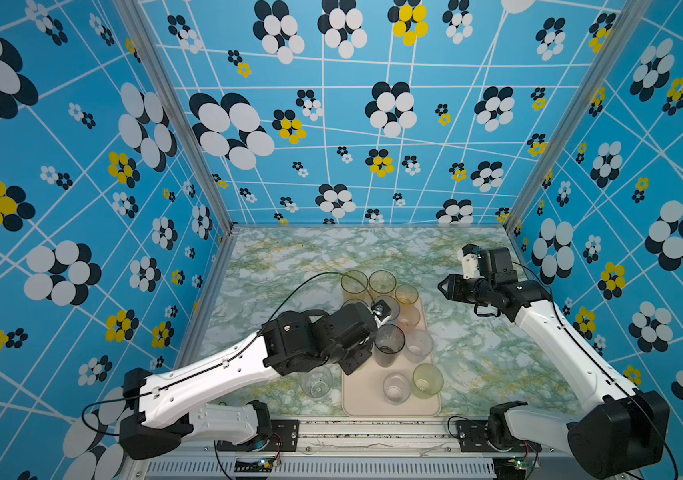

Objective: Place the glasses into the tray

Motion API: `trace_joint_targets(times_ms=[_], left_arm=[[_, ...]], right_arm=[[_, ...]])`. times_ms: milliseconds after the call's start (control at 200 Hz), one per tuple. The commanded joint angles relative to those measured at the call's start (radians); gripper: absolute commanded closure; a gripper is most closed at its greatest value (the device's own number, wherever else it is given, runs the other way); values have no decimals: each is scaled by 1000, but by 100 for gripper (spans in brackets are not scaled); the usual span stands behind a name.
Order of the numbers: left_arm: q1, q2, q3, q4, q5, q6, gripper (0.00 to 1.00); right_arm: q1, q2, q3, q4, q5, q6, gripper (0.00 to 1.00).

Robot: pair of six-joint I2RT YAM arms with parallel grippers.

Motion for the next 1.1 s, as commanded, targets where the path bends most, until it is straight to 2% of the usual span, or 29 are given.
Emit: trace_joint_targets(times_ms=[0, 145, 305, 530, 680, 1095], left_arm=[[65, -97, -64, -86, -64, -127, 75], [177, -226, -142, -143, -61, -230, 74], [282, -270, -192, -229, -62, -324, 74], [398, -266, -274, -262, 70, -404, 74], [401, -286, -380, -191, 156, -479, 76], [401, -313, -541, -67, 228, -574, 77]], right_arm=[[-3, -6, -17, 25, -40, -3, 56], [-3, 0, -24, 41, -51, -9, 56], [-3, 9, -45, 66, -57, -11, 56], [-3, 2, -70, 88, -70, -13, 56], [-2, -7, -86, 101, -80, -17, 56], [-3, 21, -96, 133, -108, -26, 56]])
